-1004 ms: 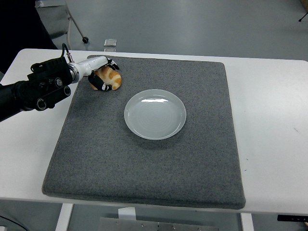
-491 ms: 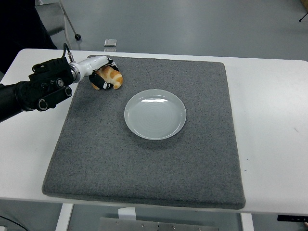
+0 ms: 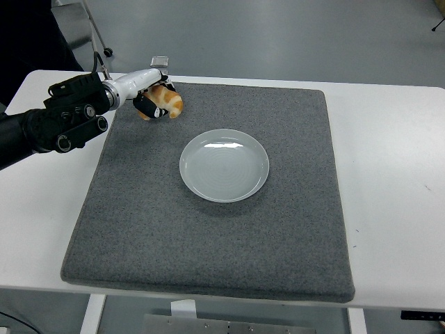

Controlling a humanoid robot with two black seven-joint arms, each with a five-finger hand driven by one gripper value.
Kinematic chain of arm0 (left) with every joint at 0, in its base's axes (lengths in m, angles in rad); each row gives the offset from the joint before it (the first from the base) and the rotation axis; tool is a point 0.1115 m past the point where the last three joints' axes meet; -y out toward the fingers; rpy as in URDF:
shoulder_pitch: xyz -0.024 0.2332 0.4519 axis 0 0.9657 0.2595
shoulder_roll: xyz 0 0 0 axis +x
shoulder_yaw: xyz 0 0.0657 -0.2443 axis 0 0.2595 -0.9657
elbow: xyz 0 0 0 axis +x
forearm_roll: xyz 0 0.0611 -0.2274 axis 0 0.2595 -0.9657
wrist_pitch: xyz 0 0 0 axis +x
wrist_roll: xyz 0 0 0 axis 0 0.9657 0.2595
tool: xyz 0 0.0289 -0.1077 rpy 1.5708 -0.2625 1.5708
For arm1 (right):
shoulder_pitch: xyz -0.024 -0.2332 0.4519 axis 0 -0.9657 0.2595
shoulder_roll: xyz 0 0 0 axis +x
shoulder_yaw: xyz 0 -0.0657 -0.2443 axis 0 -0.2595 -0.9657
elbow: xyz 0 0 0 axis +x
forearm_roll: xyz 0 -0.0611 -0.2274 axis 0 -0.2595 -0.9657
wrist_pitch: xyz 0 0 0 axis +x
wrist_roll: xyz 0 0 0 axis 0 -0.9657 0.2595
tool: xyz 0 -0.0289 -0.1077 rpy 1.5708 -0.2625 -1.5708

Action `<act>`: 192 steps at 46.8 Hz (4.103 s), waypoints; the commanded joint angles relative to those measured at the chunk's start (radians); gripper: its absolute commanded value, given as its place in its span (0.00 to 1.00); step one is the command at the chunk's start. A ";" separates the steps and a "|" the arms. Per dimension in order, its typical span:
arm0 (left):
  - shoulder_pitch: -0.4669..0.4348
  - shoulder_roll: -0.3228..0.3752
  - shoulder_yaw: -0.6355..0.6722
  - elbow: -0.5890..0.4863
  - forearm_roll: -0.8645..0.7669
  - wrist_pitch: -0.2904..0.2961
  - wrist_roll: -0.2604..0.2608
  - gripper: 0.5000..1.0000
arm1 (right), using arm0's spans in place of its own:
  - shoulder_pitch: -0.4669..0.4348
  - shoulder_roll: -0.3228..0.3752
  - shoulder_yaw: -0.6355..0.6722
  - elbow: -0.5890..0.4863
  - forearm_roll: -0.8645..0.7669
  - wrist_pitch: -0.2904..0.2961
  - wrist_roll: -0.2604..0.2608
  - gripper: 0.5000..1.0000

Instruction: Place the bread on the plate

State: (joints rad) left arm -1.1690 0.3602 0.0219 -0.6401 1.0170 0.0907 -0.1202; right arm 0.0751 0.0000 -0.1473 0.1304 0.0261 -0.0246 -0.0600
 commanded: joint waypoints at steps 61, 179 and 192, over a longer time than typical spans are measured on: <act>-0.357 0.105 0.007 -0.507 0.031 -0.098 -0.036 0.00 | 0.000 0.000 0.000 0.000 0.000 0.000 0.000 0.86; -0.052 0.022 -0.051 -0.492 0.108 -0.089 -0.078 0.99 | 0.000 0.000 0.000 0.000 0.000 0.000 0.000 0.86; -0.026 0.026 -0.286 -0.478 -0.195 -0.085 -0.078 0.99 | 0.000 0.000 0.000 0.000 0.000 0.000 -0.001 0.86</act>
State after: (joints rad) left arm -1.2026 0.3875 -0.2219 -1.1203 0.8987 0.0047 -0.1984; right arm 0.0753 0.0000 -0.1473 0.1304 0.0261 -0.0244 -0.0597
